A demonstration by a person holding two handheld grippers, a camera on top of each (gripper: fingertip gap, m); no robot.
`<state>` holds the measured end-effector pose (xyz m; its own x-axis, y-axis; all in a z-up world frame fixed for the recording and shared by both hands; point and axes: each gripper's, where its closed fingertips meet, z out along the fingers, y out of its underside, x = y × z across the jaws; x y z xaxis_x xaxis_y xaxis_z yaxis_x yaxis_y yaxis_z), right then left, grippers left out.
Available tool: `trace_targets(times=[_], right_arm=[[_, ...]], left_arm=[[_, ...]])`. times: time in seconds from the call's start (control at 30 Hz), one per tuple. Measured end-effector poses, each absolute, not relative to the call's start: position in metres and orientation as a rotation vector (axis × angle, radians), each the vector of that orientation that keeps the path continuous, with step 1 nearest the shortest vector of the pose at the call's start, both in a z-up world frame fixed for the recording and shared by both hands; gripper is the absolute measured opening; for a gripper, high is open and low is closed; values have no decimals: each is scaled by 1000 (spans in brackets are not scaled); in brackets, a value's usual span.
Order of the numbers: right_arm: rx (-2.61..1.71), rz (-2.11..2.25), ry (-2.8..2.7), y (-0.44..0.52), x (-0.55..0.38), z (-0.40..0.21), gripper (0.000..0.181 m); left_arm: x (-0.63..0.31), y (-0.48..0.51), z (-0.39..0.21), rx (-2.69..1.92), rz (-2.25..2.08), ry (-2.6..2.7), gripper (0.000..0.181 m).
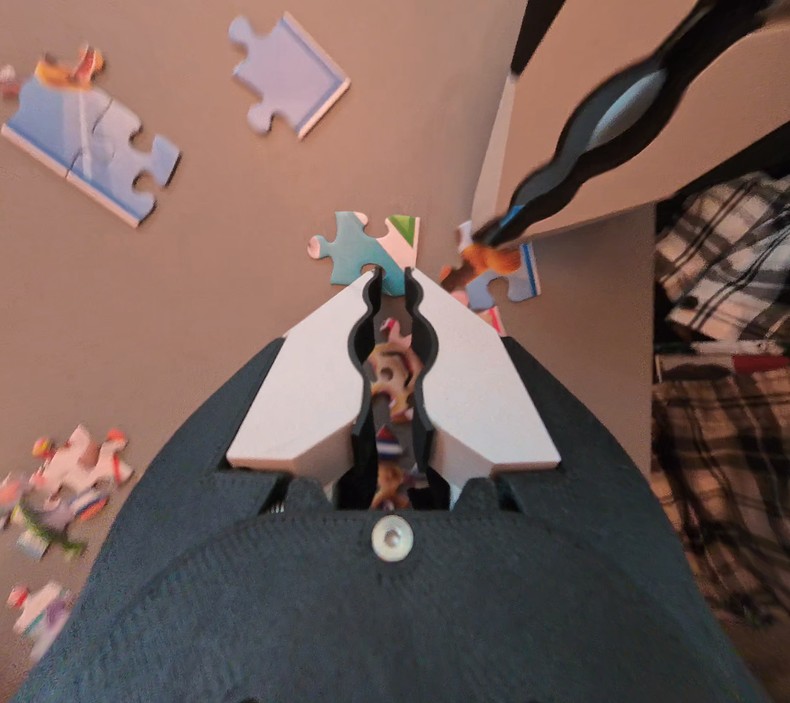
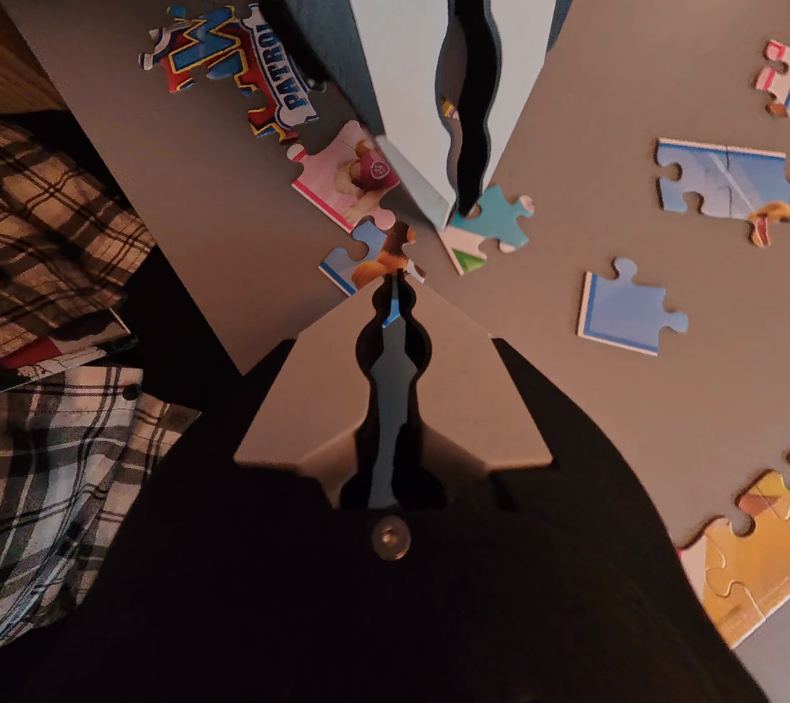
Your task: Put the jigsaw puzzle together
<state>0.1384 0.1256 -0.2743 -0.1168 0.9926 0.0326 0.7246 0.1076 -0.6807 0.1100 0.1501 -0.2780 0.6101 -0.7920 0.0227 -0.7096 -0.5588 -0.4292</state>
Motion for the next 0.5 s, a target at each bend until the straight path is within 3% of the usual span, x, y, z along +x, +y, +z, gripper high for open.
trace_targets(times=[0.03,0.17,0.23,0.43,0.5], right_arm=[[-1668,713,-1887,127,138,-271,12],[-1711,725,-1803,143,161,-255,19],[-1719,700,-1766,149,180,-250,37],[-1630,604,-1739,132,218,-254,60],[-1581,505,-1752,128,227,-263,66]], left_arm=[[98,149,-278,-2487,-261,1202,11],[103,172,-249,-2361,-303,1144,15],[120,194,-245,-2267,-254,1199,16],[151,227,-278,-2310,-294,1273,13],[162,217,-278,-2328,-410,1271,4]])
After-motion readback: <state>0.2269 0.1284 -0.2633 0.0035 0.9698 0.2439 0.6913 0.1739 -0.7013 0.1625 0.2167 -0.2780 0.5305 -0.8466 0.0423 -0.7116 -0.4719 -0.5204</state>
